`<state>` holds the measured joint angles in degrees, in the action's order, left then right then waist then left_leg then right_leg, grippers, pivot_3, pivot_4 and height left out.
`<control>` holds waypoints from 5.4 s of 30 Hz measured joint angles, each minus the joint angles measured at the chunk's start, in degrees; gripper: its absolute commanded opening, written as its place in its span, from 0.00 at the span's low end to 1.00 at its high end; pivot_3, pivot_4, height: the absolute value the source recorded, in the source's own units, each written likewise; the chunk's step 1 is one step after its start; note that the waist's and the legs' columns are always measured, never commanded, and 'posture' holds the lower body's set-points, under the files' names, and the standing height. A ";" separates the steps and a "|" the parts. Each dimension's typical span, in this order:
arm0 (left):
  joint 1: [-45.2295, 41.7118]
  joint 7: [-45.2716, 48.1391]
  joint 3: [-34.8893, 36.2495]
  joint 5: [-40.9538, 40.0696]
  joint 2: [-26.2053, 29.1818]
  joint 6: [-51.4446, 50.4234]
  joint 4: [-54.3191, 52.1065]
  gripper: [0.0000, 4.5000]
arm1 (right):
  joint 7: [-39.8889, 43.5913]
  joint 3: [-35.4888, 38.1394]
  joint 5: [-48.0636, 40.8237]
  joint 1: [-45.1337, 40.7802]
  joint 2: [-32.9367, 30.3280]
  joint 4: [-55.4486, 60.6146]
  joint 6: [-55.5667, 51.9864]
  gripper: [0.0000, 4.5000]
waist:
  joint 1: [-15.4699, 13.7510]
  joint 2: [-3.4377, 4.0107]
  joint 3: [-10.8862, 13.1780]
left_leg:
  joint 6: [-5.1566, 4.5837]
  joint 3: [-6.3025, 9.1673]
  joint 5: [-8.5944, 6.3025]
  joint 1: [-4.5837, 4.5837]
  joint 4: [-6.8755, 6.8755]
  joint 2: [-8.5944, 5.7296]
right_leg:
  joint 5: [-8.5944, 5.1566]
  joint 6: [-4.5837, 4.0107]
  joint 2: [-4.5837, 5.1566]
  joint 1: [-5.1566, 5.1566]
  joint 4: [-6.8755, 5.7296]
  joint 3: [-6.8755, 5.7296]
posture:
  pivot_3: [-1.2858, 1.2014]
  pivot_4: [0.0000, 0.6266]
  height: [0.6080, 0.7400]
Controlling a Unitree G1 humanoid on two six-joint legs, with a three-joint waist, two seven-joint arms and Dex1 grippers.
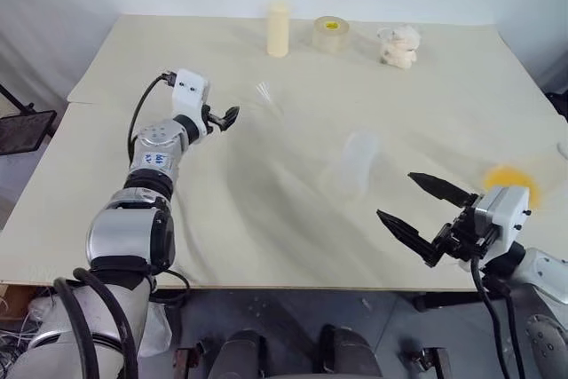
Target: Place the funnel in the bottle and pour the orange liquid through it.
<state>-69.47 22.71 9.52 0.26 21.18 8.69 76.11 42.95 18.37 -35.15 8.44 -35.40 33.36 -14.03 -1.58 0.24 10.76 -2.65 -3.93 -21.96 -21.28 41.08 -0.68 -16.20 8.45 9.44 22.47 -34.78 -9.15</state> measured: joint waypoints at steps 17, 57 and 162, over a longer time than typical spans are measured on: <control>-2.67 -12.76 0.73 1.35 -8.39 -2.20 1.23 0.99 | -3.04 0.61 -0.30 5.88 0.59 4.04 -0.18 1.00 | 0.03 -0.02 0.00 | 0.00 -0.01 0.00 0.01 -0.03 0.00 | 0.00 0.01 0.01 0.02 0.01 0.01 | 0.52 0.24 1.00; -1.25 6.37 1.11 -0.14 -7.55 -4.80 -1.65 0.00 | -2.80 2.30 -0.09 4.75 0.55 3.48 -0.72 1.00 | 0.19 -0.03 -0.01 | 0.00 -0.08 0.00 0.01 -0.03 0.01 | 0.00 0.01 0.01 0.02 0.02 0.00 | 0.52 0.24 1.00; -24.22 63.24 -16.80 5.72 -9.00 22.83 -2.88 0.99 | -0.32 0.58 3.47 0.93 1.99 -3.46 6.42 1.00 | 0.01 -0.04 -0.01 | -0.09 -0.02 -0.02 -0.09 0.03 0.04 | 0.00 0.00 0.01 0.04 0.14 -0.01 | 0.52 0.24 1.00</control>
<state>-93.69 85.95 -7.28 5.98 12.18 31.53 73.22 42.63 18.94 -31.67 9.37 -33.41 29.90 -7.62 -1.57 0.20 10.75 -2.74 -3.94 -21.99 -21.37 41.10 -0.64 -16.20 8.45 9.46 22.51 -34.64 -9.16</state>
